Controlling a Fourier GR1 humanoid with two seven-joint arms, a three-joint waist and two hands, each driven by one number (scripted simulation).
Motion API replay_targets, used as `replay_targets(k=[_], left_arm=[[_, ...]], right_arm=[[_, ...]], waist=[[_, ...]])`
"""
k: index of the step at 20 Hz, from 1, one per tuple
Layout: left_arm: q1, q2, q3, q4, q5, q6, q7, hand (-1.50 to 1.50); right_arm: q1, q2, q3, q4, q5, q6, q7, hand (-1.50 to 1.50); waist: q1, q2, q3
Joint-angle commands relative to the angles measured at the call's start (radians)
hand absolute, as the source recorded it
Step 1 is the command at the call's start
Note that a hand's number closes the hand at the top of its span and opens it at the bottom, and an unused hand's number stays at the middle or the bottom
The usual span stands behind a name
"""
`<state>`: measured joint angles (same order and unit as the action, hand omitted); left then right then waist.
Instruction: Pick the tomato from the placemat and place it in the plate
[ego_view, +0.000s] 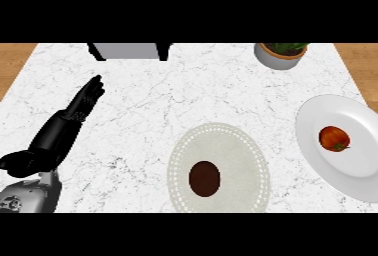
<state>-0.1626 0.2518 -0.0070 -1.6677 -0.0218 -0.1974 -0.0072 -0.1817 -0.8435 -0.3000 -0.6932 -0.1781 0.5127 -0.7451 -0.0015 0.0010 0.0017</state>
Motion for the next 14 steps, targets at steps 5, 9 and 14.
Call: replay_targets(k=[5,9,14], left_arm=[[0.047,-0.021,-0.02,-0.039,-0.014,0.005,-0.01,0.0],[-0.015,-0.02,-0.004,0.004,-0.016,0.013,-0.002,0.0],[0.017,0.001,0.003,-0.003,0.001,-0.021,-0.007,0.0]], right_arm=[[0.062,-0.142,-0.036,0.099,-0.051,0.294,-0.176,-1.5],[0.047,-0.182,-0.046,0.108,-0.082,0.317,-0.169,-1.5],[0.098,-0.182,-0.013,0.097,-0.062,0.302,-0.219,-1.5]], waist=[[0.006,-0.001,0.003],[-0.001,0.003,0.004],[0.003,0.001,0.006]])
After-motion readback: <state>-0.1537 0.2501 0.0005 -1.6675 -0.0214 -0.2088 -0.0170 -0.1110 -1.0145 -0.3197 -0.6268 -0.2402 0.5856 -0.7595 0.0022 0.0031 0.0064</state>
